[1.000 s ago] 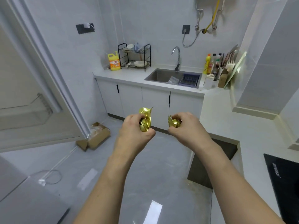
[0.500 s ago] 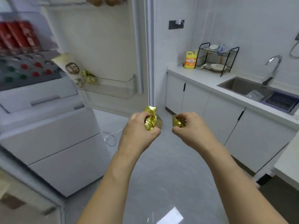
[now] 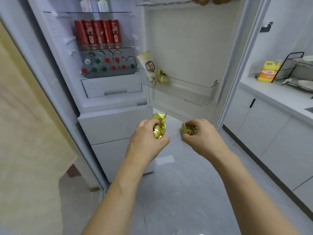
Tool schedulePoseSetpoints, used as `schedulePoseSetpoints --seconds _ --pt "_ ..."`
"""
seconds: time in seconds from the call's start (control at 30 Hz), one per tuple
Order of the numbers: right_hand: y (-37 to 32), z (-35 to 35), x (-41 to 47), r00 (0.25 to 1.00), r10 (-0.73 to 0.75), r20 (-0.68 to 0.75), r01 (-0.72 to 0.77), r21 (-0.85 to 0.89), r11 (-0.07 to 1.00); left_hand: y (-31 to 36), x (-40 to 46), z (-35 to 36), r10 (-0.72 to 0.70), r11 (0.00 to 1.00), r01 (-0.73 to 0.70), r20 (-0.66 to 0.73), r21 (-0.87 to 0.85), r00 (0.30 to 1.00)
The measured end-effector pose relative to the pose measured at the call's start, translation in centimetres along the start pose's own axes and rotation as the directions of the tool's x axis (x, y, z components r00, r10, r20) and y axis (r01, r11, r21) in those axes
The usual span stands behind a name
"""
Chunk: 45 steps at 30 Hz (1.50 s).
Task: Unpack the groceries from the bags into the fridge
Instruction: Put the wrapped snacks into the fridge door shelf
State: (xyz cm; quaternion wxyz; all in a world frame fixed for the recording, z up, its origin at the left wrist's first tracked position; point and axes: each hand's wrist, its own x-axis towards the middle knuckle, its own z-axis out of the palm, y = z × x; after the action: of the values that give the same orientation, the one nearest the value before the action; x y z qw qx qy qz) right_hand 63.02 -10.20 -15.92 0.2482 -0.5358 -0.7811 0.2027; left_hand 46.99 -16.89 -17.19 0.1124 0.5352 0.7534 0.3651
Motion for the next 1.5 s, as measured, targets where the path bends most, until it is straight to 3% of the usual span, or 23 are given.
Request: schedulePoseSetpoints --seconds 0.57,0.8,1.07,1.2,1.3,1.5 --pt "-4.1 3.2 7.2 0.998 -0.054 0.033 0.052 0.049 0.997 -3.7 6.5 -2.2 -0.016 1.000 0.016 -0.041 0.003 0.999" --pt "-4.1 0.2 13.1 0.987 -0.154 -0.041 0.156 0.054 0.986 -1.8 13.5 -1.7 -0.048 0.997 0.039 -0.120 -0.072 0.992" --pt "-5.2 -3.2 20.3 0.961 -0.236 -0.142 0.251 0.097 0.963 0.6 21.3 -2.8 0.010 0.991 -0.031 -0.153 -0.134 0.988" --pt "-4.8 -4.0 23.6 0.970 -0.177 -0.167 0.198 0.119 0.973 2.7 26.2 -4.2 0.116 0.989 -0.121 -0.056 -0.085 0.992" --pt "-4.2 -4.3 25.9 0.988 -0.068 -0.141 0.079 0.073 0.994 4.4 30.2 -4.6 0.171 0.985 -0.174 0.123 0.012 0.978" --pt "-3.2 -3.8 29.8 0.991 0.117 0.064 -0.105 -0.166 0.980 7.3 36.3 -3.4 0.123 0.956 -0.236 0.491 0.177 0.863"
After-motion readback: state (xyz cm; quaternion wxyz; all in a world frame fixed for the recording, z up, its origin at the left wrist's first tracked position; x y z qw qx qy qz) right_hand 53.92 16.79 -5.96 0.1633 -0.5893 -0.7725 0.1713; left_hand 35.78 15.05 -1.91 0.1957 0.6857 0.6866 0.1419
